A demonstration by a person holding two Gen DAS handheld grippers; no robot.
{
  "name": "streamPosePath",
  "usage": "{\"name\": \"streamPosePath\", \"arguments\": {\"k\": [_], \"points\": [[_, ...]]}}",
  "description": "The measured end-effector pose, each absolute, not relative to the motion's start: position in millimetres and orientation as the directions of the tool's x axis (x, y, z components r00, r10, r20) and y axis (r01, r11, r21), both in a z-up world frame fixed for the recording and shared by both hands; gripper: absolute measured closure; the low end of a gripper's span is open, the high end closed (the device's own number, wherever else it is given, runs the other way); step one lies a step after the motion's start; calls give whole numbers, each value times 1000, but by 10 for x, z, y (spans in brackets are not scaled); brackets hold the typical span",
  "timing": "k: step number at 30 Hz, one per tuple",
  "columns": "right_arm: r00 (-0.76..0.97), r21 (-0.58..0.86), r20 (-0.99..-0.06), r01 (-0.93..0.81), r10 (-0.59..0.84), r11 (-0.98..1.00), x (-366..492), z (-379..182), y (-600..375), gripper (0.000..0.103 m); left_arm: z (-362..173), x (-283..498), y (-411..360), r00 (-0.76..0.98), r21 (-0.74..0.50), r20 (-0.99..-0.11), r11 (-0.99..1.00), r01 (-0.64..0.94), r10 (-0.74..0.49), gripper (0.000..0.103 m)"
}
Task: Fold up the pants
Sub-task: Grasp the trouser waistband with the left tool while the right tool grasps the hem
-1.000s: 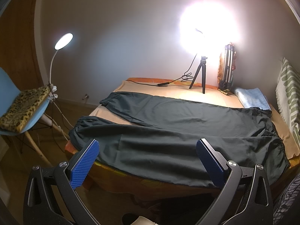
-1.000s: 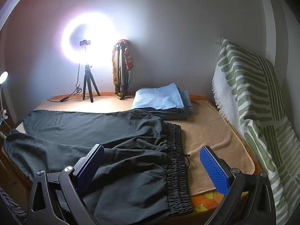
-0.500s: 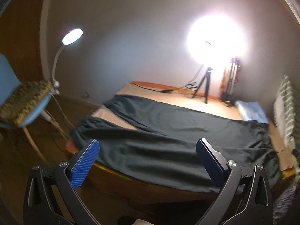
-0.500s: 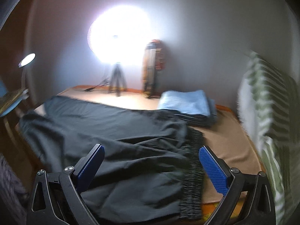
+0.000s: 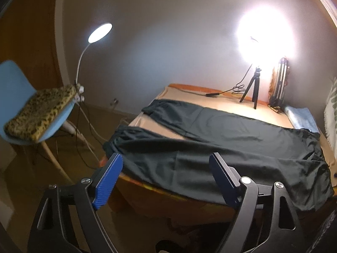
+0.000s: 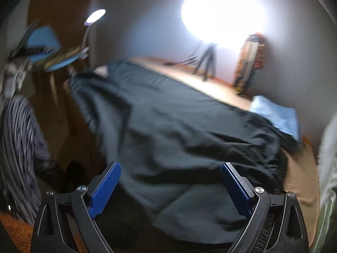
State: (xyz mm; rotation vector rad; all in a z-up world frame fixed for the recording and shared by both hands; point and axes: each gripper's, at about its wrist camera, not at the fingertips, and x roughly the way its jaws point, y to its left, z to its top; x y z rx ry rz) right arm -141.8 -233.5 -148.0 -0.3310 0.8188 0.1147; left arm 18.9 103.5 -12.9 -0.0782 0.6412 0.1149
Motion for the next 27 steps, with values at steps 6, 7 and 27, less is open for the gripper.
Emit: {"name": "streamPosePath", "arguments": {"k": [6,7,27], "points": [[575,-281,-818,-393,-5,876,-1348,-1974,-1988,18,-328,208,1263,762,-63,-642,983,-171,91,36],[560,-284,-828,-411,-5,866,-1338,-2042,-1948,20,-353,210,1298,757,-62,-646,982,-177,95,37],[490,-288,-871,-437,-43,852,-1045,-2256,-1906,88,-1016,788,2359,669,-185,-736,919,-347,104,37]]}}
